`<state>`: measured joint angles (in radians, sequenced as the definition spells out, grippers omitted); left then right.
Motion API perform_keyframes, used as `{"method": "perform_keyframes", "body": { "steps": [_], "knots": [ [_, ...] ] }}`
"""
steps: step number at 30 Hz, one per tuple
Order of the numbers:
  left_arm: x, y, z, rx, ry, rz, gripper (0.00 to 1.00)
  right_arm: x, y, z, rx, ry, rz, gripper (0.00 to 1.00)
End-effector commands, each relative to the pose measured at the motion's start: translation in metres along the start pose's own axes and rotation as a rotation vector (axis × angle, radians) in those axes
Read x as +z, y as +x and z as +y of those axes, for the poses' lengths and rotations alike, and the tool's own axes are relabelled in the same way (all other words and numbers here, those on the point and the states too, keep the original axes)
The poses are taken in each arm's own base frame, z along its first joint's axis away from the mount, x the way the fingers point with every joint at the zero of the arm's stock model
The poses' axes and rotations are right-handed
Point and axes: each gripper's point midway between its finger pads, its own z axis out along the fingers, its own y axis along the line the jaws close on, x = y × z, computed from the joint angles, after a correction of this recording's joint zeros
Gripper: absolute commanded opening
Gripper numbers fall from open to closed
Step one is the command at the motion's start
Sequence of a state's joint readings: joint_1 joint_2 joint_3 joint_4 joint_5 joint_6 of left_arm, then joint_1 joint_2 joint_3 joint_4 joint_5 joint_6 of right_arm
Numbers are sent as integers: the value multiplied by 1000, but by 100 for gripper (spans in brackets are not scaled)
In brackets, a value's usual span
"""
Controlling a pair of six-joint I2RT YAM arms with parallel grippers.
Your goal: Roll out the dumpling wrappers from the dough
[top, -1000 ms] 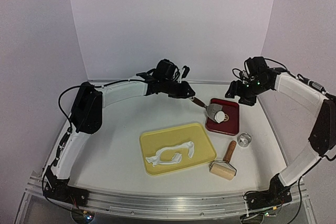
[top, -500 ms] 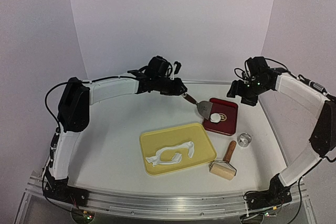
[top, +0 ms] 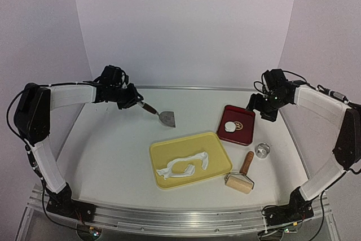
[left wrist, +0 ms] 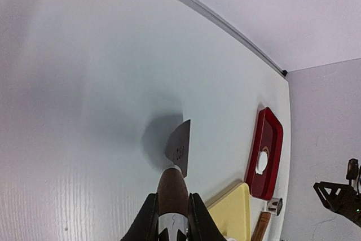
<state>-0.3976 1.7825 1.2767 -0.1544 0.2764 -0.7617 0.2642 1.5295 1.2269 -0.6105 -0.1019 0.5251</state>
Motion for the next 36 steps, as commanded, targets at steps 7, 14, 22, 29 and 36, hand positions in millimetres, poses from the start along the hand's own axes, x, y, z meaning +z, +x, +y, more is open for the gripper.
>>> {"method": "perform_keyframes", "body": {
  "steps": [7, 14, 22, 29, 36],
  "knots": [
    [-38, 12, 69, -154, -63, 41, 2, -15, -5, -34, 43, 121, -138, 84],
    [-35, 32, 115, -247, -151, 94, 30, -21, 5, -58, 37, 207, -174, 90],
    [-52, 21, 125, -208, -245, 28, 73, -42, 3, -69, 19, 241, -246, 93],
    [-121, -13, 136, -167, -466, -208, 99, -76, -11, -83, -36, 308, -377, 95],
    [-235, -64, 92, 35, -518, -555, 100, -125, -24, -71, -249, 233, -575, 96]
  ]
}}
